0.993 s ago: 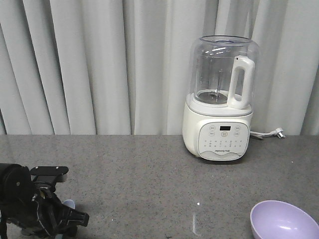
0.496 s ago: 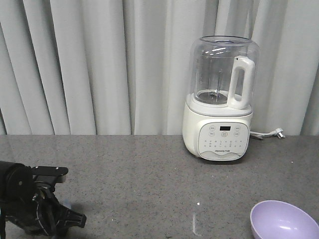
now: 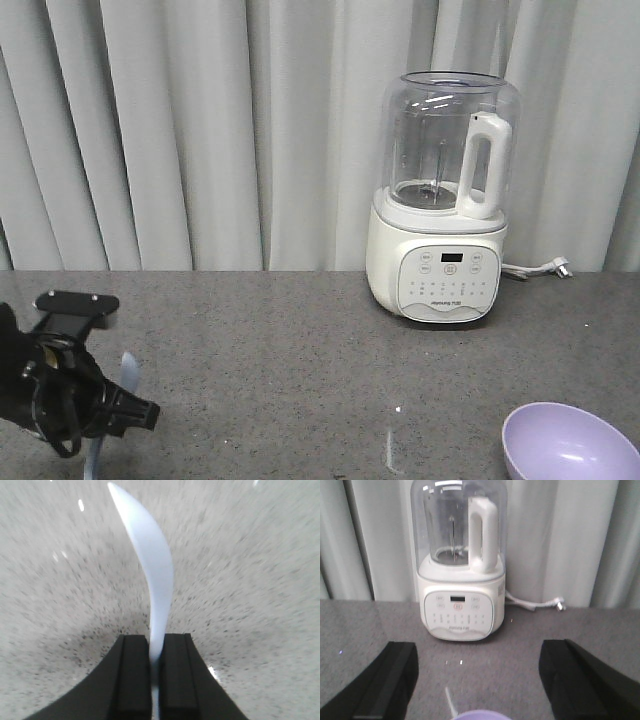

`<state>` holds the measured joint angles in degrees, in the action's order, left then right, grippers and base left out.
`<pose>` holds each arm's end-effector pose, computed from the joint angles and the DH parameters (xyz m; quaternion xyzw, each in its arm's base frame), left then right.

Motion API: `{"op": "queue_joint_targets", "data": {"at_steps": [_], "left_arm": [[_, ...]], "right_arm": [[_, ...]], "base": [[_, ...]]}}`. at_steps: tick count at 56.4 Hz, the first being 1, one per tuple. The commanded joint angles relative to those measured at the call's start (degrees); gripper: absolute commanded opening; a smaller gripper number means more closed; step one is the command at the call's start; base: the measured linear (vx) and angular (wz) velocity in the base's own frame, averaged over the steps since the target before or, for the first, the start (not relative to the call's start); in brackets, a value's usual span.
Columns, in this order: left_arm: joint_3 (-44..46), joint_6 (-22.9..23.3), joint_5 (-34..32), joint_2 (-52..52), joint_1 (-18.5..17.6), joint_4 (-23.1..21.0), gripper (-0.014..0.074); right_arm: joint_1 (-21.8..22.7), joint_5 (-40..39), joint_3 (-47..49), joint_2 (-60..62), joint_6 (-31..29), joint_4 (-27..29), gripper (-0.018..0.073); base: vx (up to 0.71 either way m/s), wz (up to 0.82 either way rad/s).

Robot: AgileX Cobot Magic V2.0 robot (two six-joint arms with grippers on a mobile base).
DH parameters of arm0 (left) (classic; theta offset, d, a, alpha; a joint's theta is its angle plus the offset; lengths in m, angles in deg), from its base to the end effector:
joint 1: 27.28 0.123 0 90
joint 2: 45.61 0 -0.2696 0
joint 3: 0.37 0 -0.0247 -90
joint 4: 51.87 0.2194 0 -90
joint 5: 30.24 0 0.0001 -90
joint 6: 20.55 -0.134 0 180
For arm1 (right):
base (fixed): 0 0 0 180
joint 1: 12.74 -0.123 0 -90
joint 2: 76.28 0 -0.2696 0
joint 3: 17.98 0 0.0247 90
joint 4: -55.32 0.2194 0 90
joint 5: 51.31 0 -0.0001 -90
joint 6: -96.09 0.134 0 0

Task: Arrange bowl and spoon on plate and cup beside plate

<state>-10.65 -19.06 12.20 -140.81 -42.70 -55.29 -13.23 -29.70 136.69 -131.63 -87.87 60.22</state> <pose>0.3009 -0.0886 0.2433 0.1010 0.9554 -0.0658 0.2694 0.1901 0.0058 0.3762 -0.0091 0.7783 0.0182 0.6276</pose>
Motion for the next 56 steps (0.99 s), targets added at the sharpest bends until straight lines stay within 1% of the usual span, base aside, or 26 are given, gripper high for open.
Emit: {"op": "queue_joint_targets", "data": {"at_steps": [1,4,10,12,18,24,26,29,31,35,38,41,44,50,53,56], "left_arm": [[1.5,-0.97,-3.15,8.31,-0.41,-0.63,-0.0008],[1.5,-1.49,-3.15,11.52,-0.41,-0.63,-0.0008],[1.44,-1.49,-3.15,16.62,-0.35,-0.63,-0.0008],[1.44,-1.49,-3.21,17.94,-0.35,-0.63,-0.0008],[1.44,-1.49,-2.85,21.07,-0.35,-0.63,-0.0008],[1.44,-1.49,-2.39,22.73,-0.35,-0.63,-0.0008],[1.44,-1.49,-2.16,23.09,-0.35,-0.63,-0.0008],[1.44,-1.49,-1.92,23.49,-0.35,-0.69,-0.0008],[1.44,-1.49,-1.68,23.48,-0.35,-0.69,-0.0008],[1.44,-1.49,-1.07,23.48,-0.35,-0.69,-0.0008],[1.44,-1.49,-0.92,23.48,-0.35,-0.69,-0.0008],[1.44,-1.49,-1.07,23.48,-0.35,-0.63,-0.0008],[1.44,-1.49,-1.14,23.48,-0.35,-0.63,-0.0008],[1.44,-1.49,-1.14,23.48,-0.35,-0.63,-0.0008],[1.44,-1.49,-1.14,23.48,-0.35,-0.63,-0.0008],[1.44,-1.49,-1.07,23.48,-0.35,-0.63,-0.0008]], "right_arm": [[0.33,2.39,2.16,-1.1,3.96,-1.67,0.0531],[0.33,7.26,2.8,-2.91,7.36,-4.32,0.0526],[0.33,17.21,4.98,-7.93,16.89,-11.69,0.0526],[0.33,19.99,5.71,-9.85,18.44,-13.78,0.0526],[0.33,24.05,6.58,-15.65,19.25,-17.66,0.0526],[0.6,25.08,6.58,-21.05,19.25,-19.11,0.0519],[1.57,25.51,6.58,-23.02,19.37,-19.1,0.0516],[4.17,25.79,6.58,-25.94,19.09,-17.77,0.0512],[6.46,25.87,6.58,-27.44,17.71,-16.06,0.0511],[9.6,25.25,6.58,-29.77,12.72,-10.05,0.0511],[11.54,24.3,6.58,-30.85,7.53,-4.44,0.0511],[13.25,22.83,6.58,-31.77,3.58,1.82,0.0511],[14.25,21.44,6.58,-32.47,-0.19,6.34,0.0511],[15.12,18.89,6.58,-33.78,-3.9,12.43,0.0511],[15.12,18.01,6.58,-34.44,-4.86,13.76,0.0511],[15.06,17.55,6.58,-35.4,-4.87,13.98,0.0511]], "base": [[0.0,0.0],[0.0,0.0],[0.0,0.0],[0.0,0.0],[0.0,0.0],[0.0,0.0],[0.0,0.0],[0.0,0.0],[0.0,0.0],[0.0,0.0],[0.0,0.0],[0.0,0.0],[0.0,0.0],[0.0,0.0],[0.0,0.0],[0.0,0.0]]}}
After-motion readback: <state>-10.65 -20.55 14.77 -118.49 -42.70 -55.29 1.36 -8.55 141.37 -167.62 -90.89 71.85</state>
